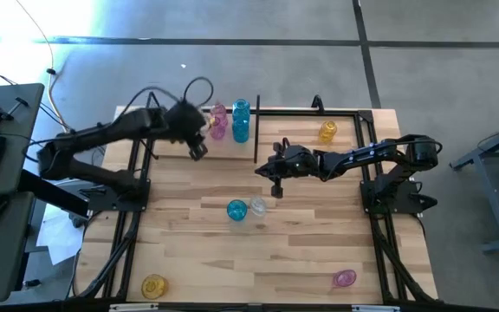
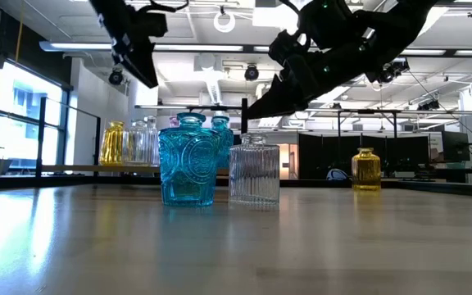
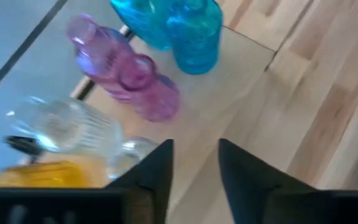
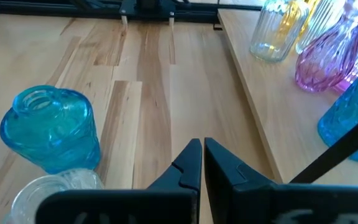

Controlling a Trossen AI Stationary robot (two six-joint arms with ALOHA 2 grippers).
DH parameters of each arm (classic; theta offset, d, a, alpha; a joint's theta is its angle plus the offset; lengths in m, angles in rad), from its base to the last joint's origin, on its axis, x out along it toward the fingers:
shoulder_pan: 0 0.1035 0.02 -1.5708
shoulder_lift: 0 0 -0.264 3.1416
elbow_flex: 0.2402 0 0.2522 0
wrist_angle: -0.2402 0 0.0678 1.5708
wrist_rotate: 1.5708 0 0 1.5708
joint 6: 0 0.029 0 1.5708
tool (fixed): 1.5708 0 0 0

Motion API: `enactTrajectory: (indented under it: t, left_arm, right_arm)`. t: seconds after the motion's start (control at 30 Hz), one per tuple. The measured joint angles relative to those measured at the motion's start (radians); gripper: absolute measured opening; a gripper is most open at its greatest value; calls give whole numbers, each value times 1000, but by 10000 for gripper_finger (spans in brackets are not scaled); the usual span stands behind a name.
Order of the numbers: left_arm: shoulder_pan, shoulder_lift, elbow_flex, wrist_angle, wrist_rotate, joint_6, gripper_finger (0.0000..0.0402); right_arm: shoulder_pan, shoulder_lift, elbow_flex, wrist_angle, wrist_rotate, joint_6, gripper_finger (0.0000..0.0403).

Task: Sort vases onto shelf
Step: Put the left transparent flower vase aligned with the other transparent flower vase on the shelf

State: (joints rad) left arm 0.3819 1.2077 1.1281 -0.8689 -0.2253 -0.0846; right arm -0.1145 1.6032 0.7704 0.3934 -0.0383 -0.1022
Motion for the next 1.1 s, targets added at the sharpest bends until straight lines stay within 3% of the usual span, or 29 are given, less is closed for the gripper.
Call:
enactTrajectory:
  t: [0.2,0.4,0.57,0.77,1.1]
  left_arm:
    - [-119,-111,-302,311,-77,-197,11]
    - [-164,-132,-476,442,-236,-371,5]
    - [-162,-131,-544,435,-314,-464,2]
    - [-140,-131,-593,433,-334,-499,0]
    - [-49,-131,-595,478,-341,-427,0]
  right_arm:
    - [12,0,0,-5,1,8,0]
    - [16,0,0,-4,11,-3,0]
    - [16,0,0,-1,11,-3,0]
    - [16,0,0,-1,11,-3,0]
    - [16,0,0,-1,12,-3,0]
